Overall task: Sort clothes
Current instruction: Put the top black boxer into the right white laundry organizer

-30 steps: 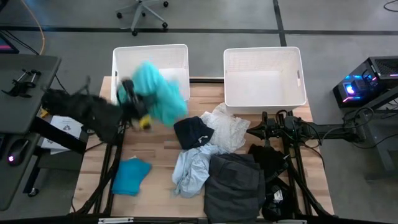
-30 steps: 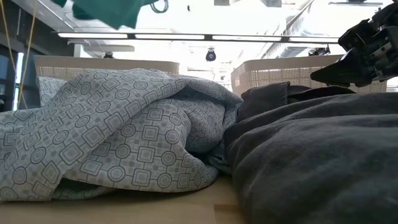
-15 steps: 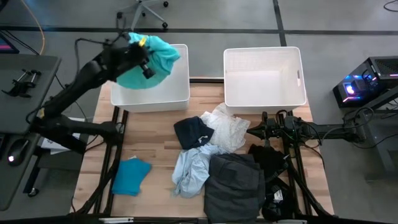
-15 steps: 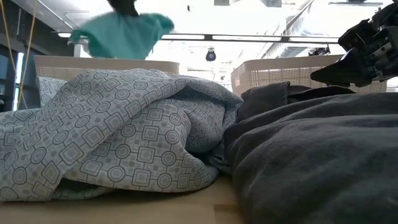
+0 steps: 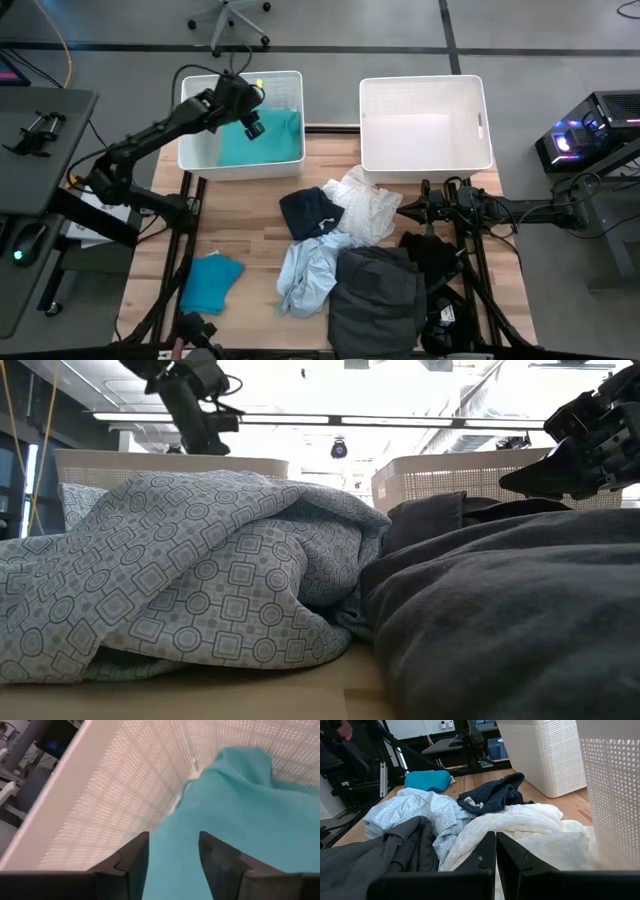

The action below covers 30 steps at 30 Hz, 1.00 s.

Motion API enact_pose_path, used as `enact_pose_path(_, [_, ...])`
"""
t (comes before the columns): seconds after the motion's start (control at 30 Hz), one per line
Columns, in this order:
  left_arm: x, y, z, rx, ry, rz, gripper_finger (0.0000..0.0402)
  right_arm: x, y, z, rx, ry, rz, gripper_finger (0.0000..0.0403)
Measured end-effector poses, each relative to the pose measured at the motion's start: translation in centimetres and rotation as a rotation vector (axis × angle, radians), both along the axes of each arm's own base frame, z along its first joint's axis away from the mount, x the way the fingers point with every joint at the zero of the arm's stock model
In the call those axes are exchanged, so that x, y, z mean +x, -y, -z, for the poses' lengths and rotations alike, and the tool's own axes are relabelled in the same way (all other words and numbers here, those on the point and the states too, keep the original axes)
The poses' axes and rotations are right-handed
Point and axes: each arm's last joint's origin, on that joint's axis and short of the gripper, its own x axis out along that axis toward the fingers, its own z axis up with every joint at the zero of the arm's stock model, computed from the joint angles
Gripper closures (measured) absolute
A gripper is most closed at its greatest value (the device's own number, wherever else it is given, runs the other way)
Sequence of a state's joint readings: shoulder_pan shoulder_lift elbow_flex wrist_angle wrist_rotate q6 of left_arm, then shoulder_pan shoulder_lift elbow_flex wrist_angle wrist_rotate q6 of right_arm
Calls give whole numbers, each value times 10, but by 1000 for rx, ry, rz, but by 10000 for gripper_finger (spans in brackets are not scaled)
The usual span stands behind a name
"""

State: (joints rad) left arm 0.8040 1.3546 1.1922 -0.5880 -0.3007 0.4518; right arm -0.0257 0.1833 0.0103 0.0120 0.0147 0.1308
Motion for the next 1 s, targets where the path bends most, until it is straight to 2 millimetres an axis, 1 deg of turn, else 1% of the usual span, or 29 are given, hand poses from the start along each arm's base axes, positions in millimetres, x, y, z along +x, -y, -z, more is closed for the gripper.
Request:
enact_pose_path(0.07, [-3,4,-12,3,7,-32,224,0,0,0,0,1,0,402])
enact_pose_path(0.13, [-6,10,-28,11,39,-64,218,0,0,0,0,0,0,402])
enact_pose_path(0.23, [-13,28,-56,10,146,-58,217,0,0,0,0,1,0,402])
enact_pose_path(0.3, [-19,47,-72,-7,259,9,222,0,0,0,0,0,0,402])
enact_pose_path(0.4, [-29,80,-89,-67,439,164,233,0,0,0,0,0,0,402])
enact_pose_path(0.5, [-40,117,-96,-106,572,320,248,0,0,0,0,1,0,402])
enact_pose_path(0.57, [-47,139,-94,-114,643,412,260,0,0,0,0,1,0,402])
enact_pose_path(0.7, [-55,174,-75,-150,758,594,286,0,0,0,0,0,0,402])
enact_pose_path(0.83, [-55,194,-44,-174,840,736,307,0,0,0,0,0,0,402])
enact_pose_path(1.0, [-45,211,-3,-159,882,861,323,0,0,0,0,0,-1,402])
